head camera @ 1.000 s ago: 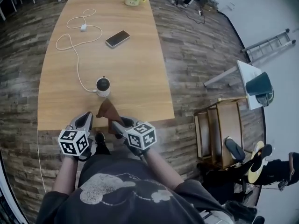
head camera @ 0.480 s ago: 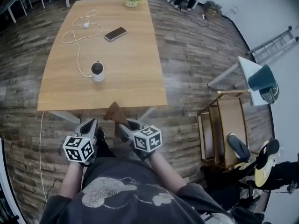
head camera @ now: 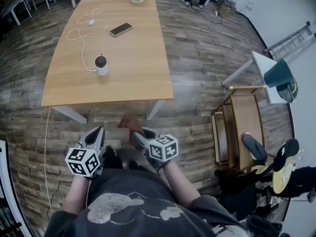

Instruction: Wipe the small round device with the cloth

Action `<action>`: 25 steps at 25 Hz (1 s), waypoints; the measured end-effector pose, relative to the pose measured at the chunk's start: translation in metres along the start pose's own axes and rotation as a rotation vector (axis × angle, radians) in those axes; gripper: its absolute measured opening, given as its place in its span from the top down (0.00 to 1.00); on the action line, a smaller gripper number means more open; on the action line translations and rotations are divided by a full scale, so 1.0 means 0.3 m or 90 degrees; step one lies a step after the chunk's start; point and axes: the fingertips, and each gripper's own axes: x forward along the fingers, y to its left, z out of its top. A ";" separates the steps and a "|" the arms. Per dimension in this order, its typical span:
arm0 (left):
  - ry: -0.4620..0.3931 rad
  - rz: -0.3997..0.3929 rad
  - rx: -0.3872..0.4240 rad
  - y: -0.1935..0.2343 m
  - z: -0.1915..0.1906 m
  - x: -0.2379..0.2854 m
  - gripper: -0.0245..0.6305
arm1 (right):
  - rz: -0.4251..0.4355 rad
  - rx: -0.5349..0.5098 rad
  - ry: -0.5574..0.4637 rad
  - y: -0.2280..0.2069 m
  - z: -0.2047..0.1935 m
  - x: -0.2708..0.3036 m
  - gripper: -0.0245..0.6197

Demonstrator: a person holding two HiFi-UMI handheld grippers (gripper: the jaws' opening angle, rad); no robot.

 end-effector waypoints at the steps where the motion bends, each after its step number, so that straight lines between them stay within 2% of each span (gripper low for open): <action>1: 0.005 -0.001 0.001 -0.004 -0.008 -0.003 0.93 | -0.004 0.007 -0.001 -0.004 -0.014 -0.011 0.84; 11: 0.016 -0.045 -0.046 -0.048 -0.075 -0.075 0.93 | -0.078 0.034 0.002 -0.042 -0.088 -0.111 0.84; 15: 0.013 -0.033 -0.065 0.003 -0.095 -0.190 0.93 | -0.087 0.038 0.014 0.043 -0.123 -0.104 0.84; 20: 0.004 -0.008 -0.075 0.081 -0.140 -0.337 0.93 | -0.060 0.007 0.014 0.213 -0.159 -0.053 0.84; 25: 0.006 -0.023 -0.075 0.069 -0.202 -0.447 0.93 | -0.060 -0.010 0.006 0.331 -0.210 -0.077 0.84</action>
